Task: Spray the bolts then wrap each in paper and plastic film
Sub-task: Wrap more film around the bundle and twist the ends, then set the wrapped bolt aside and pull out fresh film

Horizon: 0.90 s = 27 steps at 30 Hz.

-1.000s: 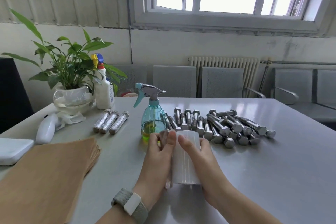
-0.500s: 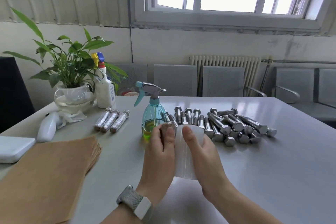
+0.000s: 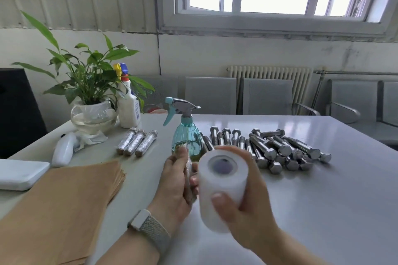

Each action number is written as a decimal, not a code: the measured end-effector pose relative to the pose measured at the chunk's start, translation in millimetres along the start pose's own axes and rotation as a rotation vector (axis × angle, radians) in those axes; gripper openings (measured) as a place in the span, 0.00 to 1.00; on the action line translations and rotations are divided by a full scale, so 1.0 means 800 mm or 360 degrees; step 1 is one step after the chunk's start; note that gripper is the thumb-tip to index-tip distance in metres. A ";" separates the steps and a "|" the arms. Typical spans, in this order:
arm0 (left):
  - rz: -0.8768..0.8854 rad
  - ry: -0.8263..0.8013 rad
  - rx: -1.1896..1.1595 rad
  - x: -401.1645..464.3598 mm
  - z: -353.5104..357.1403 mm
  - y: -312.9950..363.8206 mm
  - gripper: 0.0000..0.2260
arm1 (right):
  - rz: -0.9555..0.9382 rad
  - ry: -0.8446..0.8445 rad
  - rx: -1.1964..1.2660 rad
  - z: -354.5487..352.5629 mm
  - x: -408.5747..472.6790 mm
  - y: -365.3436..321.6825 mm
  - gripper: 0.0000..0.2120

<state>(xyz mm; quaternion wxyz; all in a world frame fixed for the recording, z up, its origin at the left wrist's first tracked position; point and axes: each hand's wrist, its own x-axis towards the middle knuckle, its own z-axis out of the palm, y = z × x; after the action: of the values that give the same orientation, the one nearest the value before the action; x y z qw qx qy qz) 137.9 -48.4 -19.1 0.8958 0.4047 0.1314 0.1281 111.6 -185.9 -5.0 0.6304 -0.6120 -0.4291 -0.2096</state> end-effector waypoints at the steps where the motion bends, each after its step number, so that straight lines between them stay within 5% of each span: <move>1: -0.0069 -0.0090 -0.0023 -0.003 -0.003 0.007 0.12 | 0.0200 0.0233 0.0136 -0.005 0.007 0.005 0.21; 5: -0.0030 -0.0127 0.0027 -0.013 -0.008 0.052 0.13 | 0.0924 0.0656 0.0239 -0.033 0.018 0.044 0.28; 8: 0.0108 0.0132 0.0379 0.004 -0.019 0.104 0.15 | 0.1130 0.0718 0.0167 -0.043 0.019 0.060 0.30; 12: 0.0186 0.0435 0.1365 0.065 -0.043 0.163 0.15 | 0.1245 0.0675 0.0114 -0.042 0.016 0.072 0.30; 19: 0.0375 0.0332 0.3131 0.156 -0.039 0.126 0.10 | 0.1235 0.0548 0.0031 -0.034 0.013 0.085 0.34; 24: 0.0754 0.0447 0.3698 0.186 -0.051 0.069 0.16 | 0.1198 0.0491 0.0019 -0.035 0.013 0.092 0.32; 27: 0.0612 0.0575 0.3759 0.195 -0.053 0.067 0.21 | 0.1224 0.0487 0.0026 -0.036 0.012 0.096 0.28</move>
<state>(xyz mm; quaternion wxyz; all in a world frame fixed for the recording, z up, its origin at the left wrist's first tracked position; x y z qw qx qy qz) 262.1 67.9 -26.0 -0.0906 0.9626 0.2282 0.1149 186.0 -197.9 -39.3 0.7241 -0.6845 -0.0720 -0.0439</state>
